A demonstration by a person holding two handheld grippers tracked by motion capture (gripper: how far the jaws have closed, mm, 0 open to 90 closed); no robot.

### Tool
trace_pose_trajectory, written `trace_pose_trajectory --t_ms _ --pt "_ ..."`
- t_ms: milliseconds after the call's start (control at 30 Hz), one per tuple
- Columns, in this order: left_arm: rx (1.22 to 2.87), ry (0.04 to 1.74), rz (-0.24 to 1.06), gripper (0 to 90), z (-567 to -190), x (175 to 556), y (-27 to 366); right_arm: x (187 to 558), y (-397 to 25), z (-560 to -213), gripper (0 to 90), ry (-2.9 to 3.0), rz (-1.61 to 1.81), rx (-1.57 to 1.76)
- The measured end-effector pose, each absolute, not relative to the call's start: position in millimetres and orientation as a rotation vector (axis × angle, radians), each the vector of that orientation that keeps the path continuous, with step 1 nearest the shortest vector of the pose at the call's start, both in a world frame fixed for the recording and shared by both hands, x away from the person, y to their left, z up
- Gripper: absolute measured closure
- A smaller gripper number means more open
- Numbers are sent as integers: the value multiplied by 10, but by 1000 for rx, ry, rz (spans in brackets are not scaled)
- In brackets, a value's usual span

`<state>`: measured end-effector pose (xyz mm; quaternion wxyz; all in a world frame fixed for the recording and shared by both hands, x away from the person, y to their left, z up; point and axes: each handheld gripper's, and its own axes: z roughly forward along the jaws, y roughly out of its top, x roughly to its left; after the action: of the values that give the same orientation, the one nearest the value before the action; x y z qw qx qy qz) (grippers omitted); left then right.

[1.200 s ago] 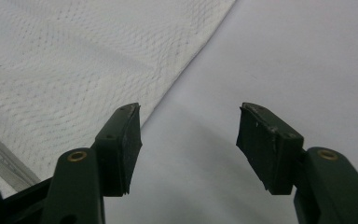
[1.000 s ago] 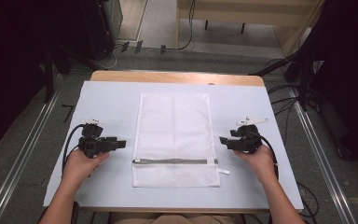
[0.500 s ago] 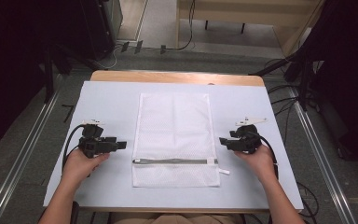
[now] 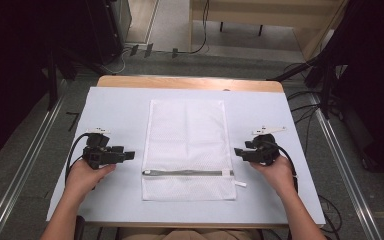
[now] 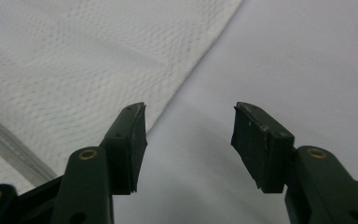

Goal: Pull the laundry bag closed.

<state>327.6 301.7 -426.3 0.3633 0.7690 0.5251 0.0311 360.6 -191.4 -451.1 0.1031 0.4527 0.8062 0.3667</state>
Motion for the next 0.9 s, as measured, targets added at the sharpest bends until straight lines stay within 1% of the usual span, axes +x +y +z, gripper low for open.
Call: trace_pose_trajectory --t_ms 167,233,333,533,567,600,633,833,900 --pt "1972 1347 81 388 -4255 3269 3020 3550 -1824 -4429 481 2387 1114 1314" --pt "1975 1346 87 388 -4253 3265 3018 3513 -1744 -4387 507 2409 1120 1281" --pt "1977 1341 92 388 -4251 3264 3024 3487 -1687 -4363 524 2428 1128 1256" --pt "1981 1337 93 389 -4252 3270 3029 3436 -1556 -4331 534 2460 1126 1210" --pt "1981 1336 92 389 -4254 3272 3024 3424 -1517 -4319 558 2468 1135 1199" --pt "1981 1336 92 389 -4254 3272 3024 3424 -1517 -4319 558 2468 1135 1199" --pt "1981 1335 91 389 -4256 3274 3019 3411 -1481 -4305 591 2482 1152 1183" --pt "1983 1330 91 389 -4256 3274 3015 3377 -1377 -4278 608 2495 1165 1149" --pt "1984 1330 96 389 -4256 3276 3017 3347 -1299 -4271 630 2518 1183 1123"
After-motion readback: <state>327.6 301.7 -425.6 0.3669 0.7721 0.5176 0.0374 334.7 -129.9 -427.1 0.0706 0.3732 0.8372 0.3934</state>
